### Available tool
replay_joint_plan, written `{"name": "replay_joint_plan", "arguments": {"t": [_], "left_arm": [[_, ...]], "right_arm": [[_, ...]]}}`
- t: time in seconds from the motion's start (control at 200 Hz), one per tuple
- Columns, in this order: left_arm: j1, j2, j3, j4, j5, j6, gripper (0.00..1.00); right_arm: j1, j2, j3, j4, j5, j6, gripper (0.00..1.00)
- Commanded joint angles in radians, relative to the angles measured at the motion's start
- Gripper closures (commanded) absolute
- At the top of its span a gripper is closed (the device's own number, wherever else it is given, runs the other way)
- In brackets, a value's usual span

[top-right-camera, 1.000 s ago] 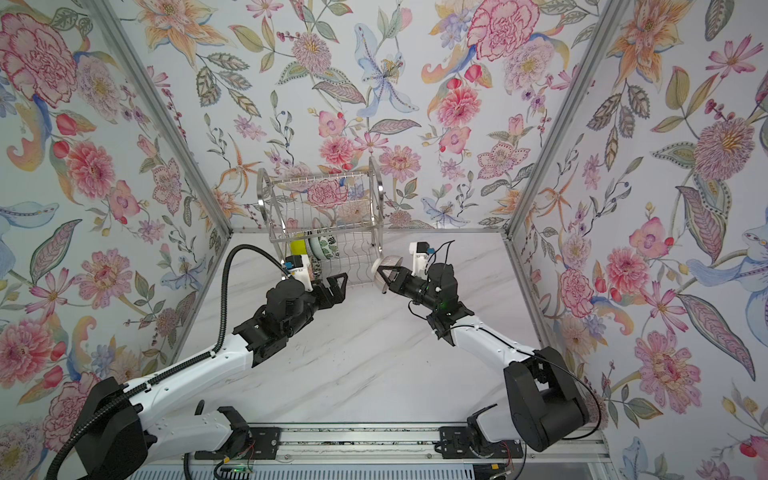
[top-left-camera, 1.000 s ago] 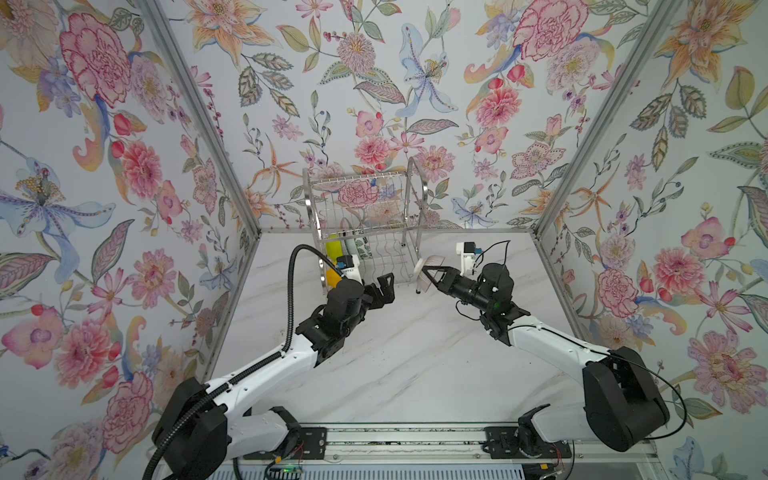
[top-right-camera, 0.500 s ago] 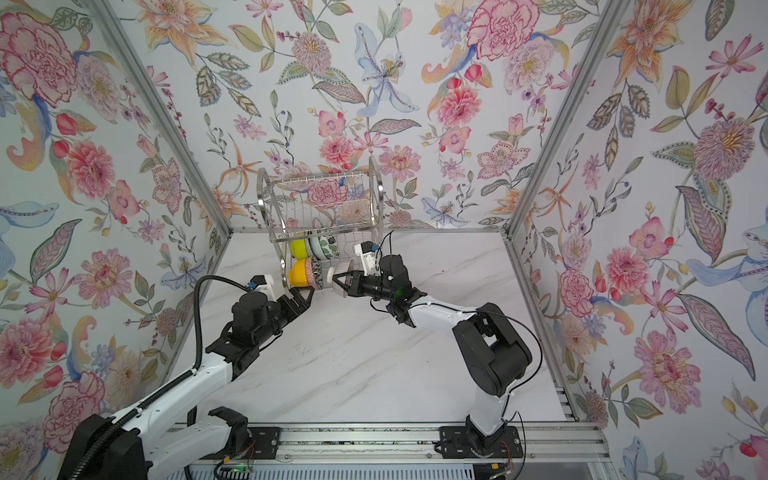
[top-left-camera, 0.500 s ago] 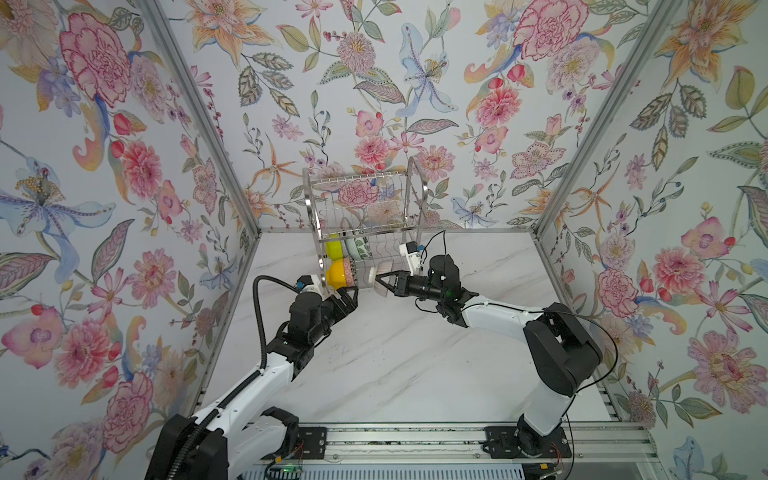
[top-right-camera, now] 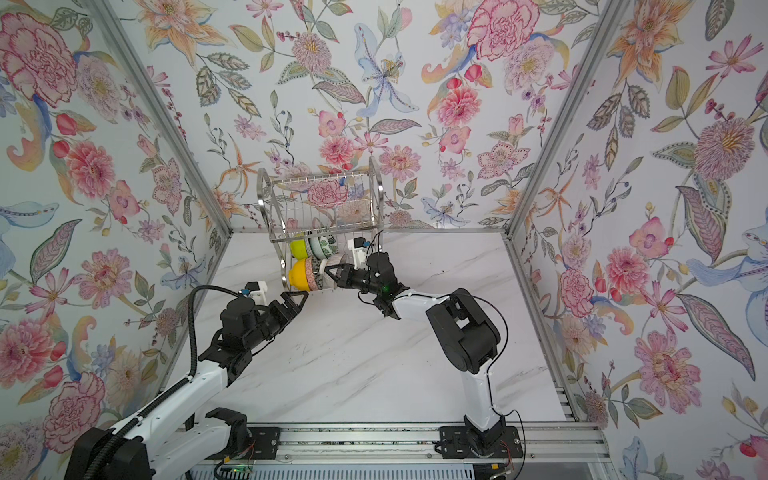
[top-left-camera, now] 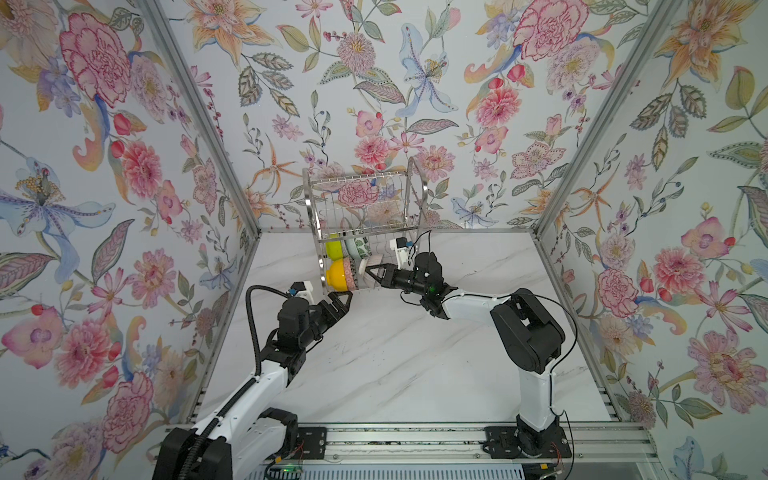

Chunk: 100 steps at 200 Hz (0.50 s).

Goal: Load the bowls into the dish rack
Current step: 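Insert the pink-striped bowl into the rack slot with the right gripper while the left releases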

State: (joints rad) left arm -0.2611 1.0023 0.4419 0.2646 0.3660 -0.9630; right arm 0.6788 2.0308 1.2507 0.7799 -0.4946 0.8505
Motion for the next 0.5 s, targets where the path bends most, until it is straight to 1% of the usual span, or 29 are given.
{"name": "replay_joint_plan", "arguments": {"t": [0.0,0.25,0.495], "left_arm": [[0.015,-0.004,-0.021,0.030,0.043,-0.006,0.01],[0.039,-0.017,-0.041,0.028,0.069,-0.003,0.01],[0.063,-0.032,-0.058,0.022,0.092,-0.003,0.01]], "right_arm": [[0.007,0.029,0.065,0.133,0.025,0.041,1.00],[0.007,0.108,0.142,0.159,0.026,0.084,1.00],[0.008,0.165,0.171,0.192,0.039,0.120,1.00]]}}
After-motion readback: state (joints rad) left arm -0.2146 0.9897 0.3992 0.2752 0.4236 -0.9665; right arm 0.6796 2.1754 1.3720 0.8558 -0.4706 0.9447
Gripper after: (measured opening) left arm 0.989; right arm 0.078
